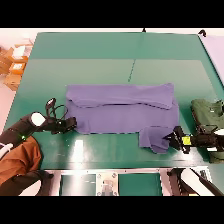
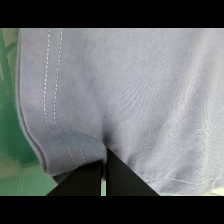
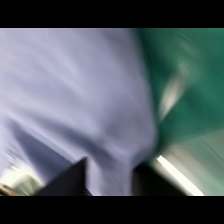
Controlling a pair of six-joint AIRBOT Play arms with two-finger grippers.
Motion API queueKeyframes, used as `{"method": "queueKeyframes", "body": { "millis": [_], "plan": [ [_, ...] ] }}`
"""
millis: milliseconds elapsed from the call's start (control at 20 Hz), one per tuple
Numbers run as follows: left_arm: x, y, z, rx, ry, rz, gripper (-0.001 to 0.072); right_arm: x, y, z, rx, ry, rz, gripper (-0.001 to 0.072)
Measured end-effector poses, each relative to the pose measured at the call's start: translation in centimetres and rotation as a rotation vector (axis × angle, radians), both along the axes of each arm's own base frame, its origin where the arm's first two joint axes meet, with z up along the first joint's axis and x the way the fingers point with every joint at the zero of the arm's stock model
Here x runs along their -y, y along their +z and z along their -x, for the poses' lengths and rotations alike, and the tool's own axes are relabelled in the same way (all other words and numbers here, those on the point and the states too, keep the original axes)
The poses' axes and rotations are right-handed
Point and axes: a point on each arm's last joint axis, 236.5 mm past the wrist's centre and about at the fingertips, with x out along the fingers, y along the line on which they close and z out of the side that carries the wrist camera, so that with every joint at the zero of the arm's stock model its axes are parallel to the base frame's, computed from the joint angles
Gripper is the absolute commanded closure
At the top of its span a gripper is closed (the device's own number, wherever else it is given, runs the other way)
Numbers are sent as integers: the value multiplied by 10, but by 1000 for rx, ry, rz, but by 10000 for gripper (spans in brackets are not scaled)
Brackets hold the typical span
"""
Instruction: Fold the shirts.
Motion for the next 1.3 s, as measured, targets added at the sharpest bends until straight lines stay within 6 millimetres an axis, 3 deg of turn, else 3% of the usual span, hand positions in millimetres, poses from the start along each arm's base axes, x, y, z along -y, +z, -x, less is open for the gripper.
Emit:
{"method": "queueKeyframes", "body": {
  "millis": [300, 600, 750, 900, 1050, 1200, 1300],
  "plan": [
    [-13, 17, 7, -6, -101, -86, 681, 4, 13, -32, 176, 24, 25, 698],
    [-55, 37, 35, -91, -159, -274, 681, 23, 30, -13, 112, 120, 129, 698],
    [-62, 47, 31, -77, -157, -303, 681, 24, 44, -19, 144, 119, 145, 698],
    [-62, 73, 8, 7, -152, -315, 681, 18, 75, -50, 265, 114, 134, 698],
    [-58, 101, -26, 117, -160, -322, 681, 16, 114, -96, 412, 126, 151, 698],
    [-53, 110, -62, 162, -191, -335, 680, 14, 142, -143, 504, 140, 150, 697],
    [-50, 107, -87, 168, -219, -346, 680, 13, 146, -172, 521, 152, 140, 697]
  ]
}}
